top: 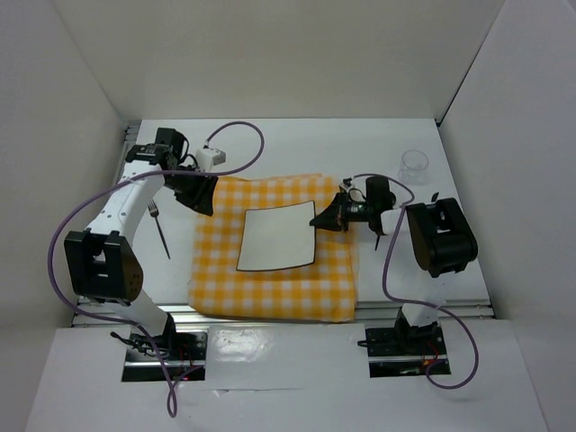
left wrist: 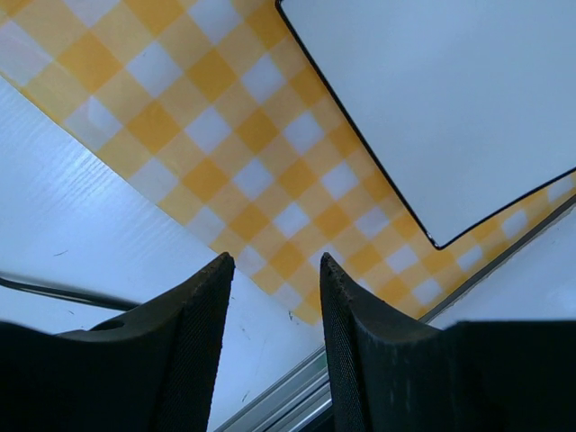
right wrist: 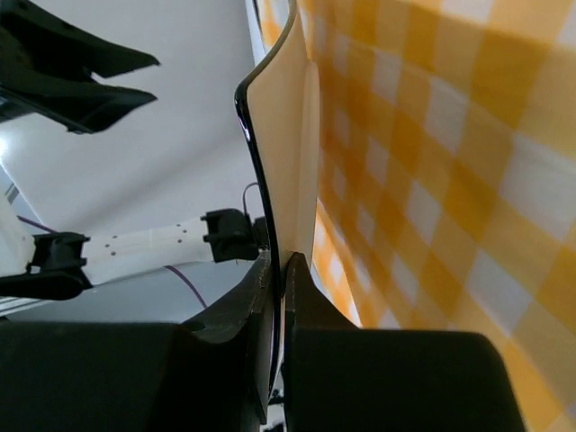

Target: Set the dinner table for one person

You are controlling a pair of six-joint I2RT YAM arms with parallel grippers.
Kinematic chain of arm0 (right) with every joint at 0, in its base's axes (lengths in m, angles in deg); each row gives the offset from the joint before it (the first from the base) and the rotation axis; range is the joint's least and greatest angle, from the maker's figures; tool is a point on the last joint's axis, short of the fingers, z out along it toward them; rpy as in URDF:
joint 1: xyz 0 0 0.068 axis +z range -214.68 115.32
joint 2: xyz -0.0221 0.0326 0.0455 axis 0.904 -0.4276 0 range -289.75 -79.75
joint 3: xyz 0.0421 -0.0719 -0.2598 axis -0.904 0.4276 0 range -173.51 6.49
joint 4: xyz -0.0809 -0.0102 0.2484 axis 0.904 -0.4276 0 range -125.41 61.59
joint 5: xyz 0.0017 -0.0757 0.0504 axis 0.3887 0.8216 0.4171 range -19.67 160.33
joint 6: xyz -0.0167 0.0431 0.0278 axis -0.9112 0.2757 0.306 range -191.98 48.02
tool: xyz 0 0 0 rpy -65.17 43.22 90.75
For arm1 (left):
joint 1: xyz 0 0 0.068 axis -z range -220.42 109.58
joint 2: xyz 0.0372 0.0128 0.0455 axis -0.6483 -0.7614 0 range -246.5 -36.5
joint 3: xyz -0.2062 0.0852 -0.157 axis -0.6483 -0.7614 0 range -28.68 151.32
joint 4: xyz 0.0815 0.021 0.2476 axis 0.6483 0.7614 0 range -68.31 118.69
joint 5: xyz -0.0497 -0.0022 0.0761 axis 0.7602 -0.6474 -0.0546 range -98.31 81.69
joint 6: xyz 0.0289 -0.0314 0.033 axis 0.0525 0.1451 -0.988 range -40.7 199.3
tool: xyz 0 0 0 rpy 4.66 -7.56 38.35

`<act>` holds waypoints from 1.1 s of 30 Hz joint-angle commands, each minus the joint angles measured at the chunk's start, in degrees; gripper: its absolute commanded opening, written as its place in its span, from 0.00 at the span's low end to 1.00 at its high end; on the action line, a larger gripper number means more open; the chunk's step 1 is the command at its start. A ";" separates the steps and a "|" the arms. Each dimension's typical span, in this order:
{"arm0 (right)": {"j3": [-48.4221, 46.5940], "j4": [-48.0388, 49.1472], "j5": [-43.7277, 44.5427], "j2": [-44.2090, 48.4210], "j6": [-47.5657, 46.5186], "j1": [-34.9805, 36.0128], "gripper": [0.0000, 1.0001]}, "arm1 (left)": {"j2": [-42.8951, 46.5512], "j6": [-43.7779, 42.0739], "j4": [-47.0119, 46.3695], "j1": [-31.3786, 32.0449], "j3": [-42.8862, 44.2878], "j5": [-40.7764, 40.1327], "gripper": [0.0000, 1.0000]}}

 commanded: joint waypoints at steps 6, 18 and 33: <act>4.09 12.76 -4.72 1.15 2.13 3.68 0.00 | 2.11 0.45 -0.51 -0.32 -1.91 1.06 0.51; 7.96 12.68 -4.81 -4.56 -0.42 3.69 0.00 | 1.58 -0.08 -0.51 -0.85 -3.06 1.06 0.51; 1.64 -17.11 7.39 -1.58 -19.65 3.69 0.37 | 1.06 -0.60 -1.04 -1.37 -4.64 0.44 0.51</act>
